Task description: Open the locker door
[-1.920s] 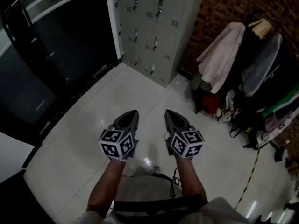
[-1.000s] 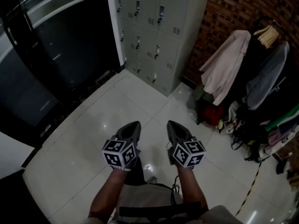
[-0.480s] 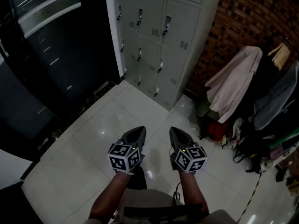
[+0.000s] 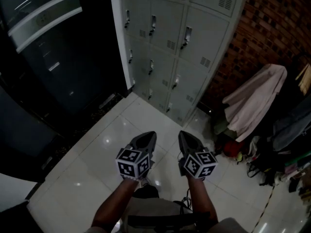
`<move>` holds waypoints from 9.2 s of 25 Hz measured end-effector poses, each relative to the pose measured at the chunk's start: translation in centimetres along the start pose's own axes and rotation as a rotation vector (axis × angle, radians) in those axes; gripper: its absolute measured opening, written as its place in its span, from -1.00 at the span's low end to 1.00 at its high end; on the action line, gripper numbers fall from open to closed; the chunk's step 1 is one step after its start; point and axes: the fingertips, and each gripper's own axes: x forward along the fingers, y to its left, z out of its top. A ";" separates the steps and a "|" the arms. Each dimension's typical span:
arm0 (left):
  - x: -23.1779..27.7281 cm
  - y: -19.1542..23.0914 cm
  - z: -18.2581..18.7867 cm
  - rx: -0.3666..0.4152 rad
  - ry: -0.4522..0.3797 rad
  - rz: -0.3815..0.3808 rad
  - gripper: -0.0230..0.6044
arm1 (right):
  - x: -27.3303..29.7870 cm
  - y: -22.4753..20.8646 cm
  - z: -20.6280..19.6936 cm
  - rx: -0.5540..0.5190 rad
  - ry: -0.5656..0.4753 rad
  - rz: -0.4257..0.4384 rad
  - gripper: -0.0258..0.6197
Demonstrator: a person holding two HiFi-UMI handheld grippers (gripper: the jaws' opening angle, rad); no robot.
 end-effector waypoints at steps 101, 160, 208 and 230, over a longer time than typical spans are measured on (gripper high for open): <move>25.6 13.2 14.2 0.051 0.028 -0.163 -0.93 | 30.3 -18.2 22.2 -0.258 -0.170 -0.409 -0.34; 14.9 3.3 8.8 0.057 0.048 -0.259 -0.93 | 4.9 -21.3 19.5 -0.291 -0.178 -0.697 -0.47; -8.1 -26.4 -13.2 -0.078 0.053 -0.050 -0.94 | -31.2 -6.0 -5.9 -0.047 0.060 -0.148 -0.91; -11.2 -22.6 -10.0 -0.066 0.025 -0.118 -0.93 | -28.3 -0.3 -4.7 -0.080 0.035 -0.189 -0.91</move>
